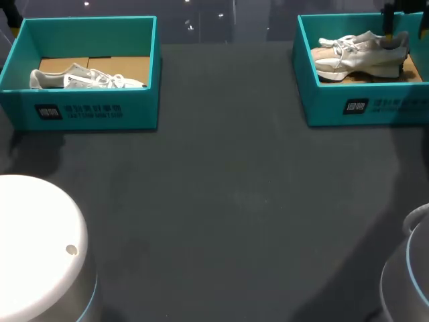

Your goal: Take the shoe out of the shoebox, open the shoe tongue, remove and reinsert the insole, then place the shoe into the shoebox

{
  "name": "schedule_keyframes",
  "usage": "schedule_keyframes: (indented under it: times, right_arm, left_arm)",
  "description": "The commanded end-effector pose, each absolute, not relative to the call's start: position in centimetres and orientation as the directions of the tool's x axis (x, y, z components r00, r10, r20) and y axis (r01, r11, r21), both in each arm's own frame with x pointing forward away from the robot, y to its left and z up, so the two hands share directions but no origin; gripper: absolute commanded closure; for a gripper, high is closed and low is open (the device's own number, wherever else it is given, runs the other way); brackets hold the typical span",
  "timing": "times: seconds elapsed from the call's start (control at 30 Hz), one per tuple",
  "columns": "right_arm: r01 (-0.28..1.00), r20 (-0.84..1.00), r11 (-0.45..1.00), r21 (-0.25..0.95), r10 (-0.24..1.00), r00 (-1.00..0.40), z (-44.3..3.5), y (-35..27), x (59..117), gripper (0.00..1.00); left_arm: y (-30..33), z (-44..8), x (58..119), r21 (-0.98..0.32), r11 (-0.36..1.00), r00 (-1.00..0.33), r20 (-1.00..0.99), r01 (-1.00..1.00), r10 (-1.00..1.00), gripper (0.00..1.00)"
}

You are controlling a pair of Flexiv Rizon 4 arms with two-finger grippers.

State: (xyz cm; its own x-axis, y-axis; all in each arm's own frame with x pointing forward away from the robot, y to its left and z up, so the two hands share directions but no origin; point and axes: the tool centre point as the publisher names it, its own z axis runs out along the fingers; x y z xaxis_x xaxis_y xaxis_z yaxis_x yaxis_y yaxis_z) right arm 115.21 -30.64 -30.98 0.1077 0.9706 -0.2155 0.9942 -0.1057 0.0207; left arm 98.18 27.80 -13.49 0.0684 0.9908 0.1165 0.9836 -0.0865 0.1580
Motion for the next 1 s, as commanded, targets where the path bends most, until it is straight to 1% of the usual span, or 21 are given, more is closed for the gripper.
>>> schedule_keyframes:
  times: [0.03,0.27,0.37,0.4,0.57,0.67,0.8,1.0]
  right_arm:
    - [0.994,-0.206,-0.109,0.009,0.972,0.109,-31.9,-31.1,115.9,0.23]
    - [0.994,-0.201,-0.105,0.001,0.974,0.103,-32.6,-31.7,116.0,0.25]
    - [0.995,-0.196,-0.101,-0.001,0.976,0.099,-33.1,-31.7,116.1,0.2]
    - [0.995,-0.194,-0.1,-0.002,0.976,0.097,-33.3,-31.8,116.2,0.2]
    - [0.996,-0.172,-0.094,-0.003,0.981,0.092,-34.1,-31.8,116.2,0.24]
    - [0.996,-0.163,-0.087,0.0,0.983,0.086,-34.7,-31.8,116.3,0.23]
    - [0.997,-0.158,-0.082,0.0,0.984,0.081,-35.1,-31.9,116.4,0.25]
    - [0.997,-0.151,-0.078,0.002,0.986,0.077,-35.5,-32.1,116.6,0.25]
  left_arm:
    - [27.8,-13.5,98.1,0.16,-0.088,0.069,0.119,0.983,0.991,0.0]
    - [27.8,-13.5,98.1,0.16,-0.088,0.069,0.119,0.983,0.991,0.0]
    - [27.8,-13.5,98.1,0.16,-0.088,0.069,0.119,0.983,0.991,0.0]
    - [27.8,-13.5,98.1,0.16,-0.088,0.069,0.119,0.983,0.991,0.0]
    - [27.8,-13.5,98.1,0.16,-0.088,0.069,0.119,0.983,0.991,0.0]
    - [27.8,-13.5,98.1,0.16,-0.088,0.069,0.119,0.983,0.991,0.0]
    - [27.8,-13.5,98.1,0.16,-0.088,0.069,0.119,0.983,0.991,0.0]
    - [27.8,-13.5,98.1,0.16,-0.088,0.069,0.119,0.983,0.991,0.0]
